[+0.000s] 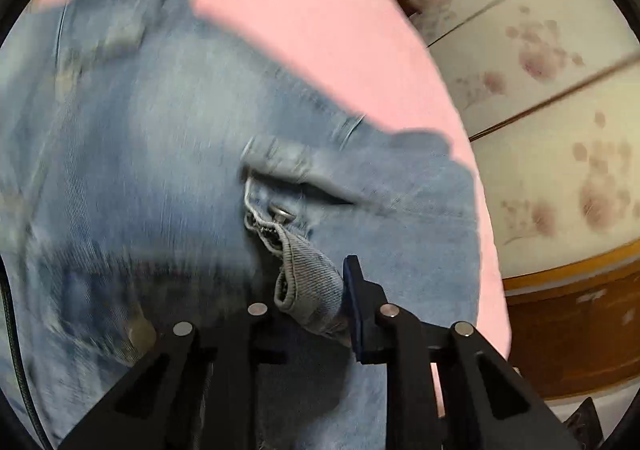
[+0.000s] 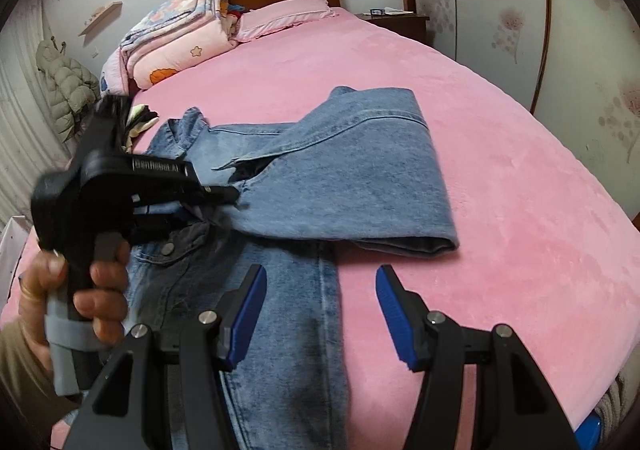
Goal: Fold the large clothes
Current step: 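Lift the held sleeve with the left tool and fold it across the jacket body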
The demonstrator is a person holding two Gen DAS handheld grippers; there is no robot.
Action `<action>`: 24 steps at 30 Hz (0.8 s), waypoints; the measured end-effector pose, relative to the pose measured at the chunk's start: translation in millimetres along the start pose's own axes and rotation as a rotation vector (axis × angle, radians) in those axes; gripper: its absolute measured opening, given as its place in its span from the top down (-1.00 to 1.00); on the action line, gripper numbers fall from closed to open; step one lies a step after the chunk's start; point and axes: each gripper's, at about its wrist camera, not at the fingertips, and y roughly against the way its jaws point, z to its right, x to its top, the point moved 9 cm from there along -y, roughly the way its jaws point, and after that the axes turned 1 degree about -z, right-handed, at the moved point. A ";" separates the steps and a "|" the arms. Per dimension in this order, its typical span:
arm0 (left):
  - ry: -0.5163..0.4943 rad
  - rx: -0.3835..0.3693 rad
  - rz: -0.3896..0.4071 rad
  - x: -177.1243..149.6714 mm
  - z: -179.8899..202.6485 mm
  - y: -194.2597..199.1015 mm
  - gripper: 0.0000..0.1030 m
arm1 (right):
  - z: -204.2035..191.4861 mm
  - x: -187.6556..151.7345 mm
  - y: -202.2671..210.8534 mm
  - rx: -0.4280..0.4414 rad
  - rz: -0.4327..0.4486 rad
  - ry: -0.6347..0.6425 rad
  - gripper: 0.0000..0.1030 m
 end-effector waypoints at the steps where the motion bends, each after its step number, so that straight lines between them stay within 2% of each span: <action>1: -0.058 0.025 0.040 11.8 12.8 12.2 0.65 | 2.8 0.3 -0.3 -0.006 -0.001 -0.003 -0.11; 5: -0.222 0.063 0.237 60.7 59.5 80.6 0.66 | 11.5 5.1 -3.0 -0.024 -0.002 -0.004 -0.11; 10: -0.305 0.069 0.424 114.5 95.1 166.7 0.65 | 18.3 20.2 -23.4 -0.014 -0.014 -0.016 -0.11; 14: -0.329 0.103 0.481 138.0 103.5 199.7 0.65 | 12.8 35.9 -46.6 0.070 -0.029 -0.074 -0.11; 18: -0.349 0.150 0.489 145.3 97.4 208.3 0.65 | 0.9 54.1 -64.0 0.105 -0.030 -0.089 -0.11; 22: -0.334 0.172 0.477 152.0 79.4 206.3 0.65 | -6.0 67.2 -85.9 0.006 -0.036 -0.037 -0.08; 24: -0.323 0.188 0.485 156.8 67.3 213.1 0.65 | -4.7 70.5 -89.7 -0.053 -0.032 -0.014 0.66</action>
